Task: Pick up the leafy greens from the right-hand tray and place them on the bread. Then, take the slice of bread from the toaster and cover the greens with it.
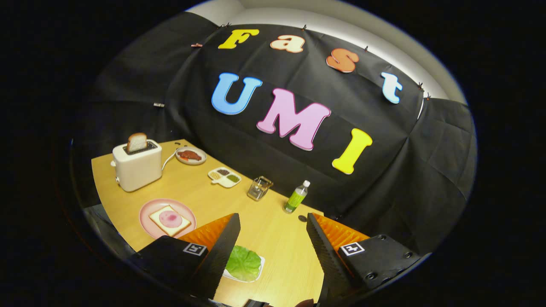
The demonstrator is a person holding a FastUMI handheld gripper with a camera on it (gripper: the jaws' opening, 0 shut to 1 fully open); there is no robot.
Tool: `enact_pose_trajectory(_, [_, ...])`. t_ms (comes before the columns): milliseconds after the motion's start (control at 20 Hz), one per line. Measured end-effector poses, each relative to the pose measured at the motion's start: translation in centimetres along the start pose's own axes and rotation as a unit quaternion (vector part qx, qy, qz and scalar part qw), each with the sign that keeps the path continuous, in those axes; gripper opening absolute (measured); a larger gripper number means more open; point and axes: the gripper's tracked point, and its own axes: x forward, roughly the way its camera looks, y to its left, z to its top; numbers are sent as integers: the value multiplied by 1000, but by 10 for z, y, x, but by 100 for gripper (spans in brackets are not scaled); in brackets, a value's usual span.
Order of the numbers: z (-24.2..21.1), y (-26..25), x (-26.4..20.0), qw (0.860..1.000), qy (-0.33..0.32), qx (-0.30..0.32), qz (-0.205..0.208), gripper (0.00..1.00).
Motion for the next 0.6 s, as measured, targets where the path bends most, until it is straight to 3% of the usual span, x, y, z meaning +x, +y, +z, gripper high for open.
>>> enact_pose_trajectory(300, [-119, 45, 61, 985, 130, 32, 109, 96])
enact_pose_trajectory(600, [-204, 80, 91, 957, 228, 33, 175, 90])
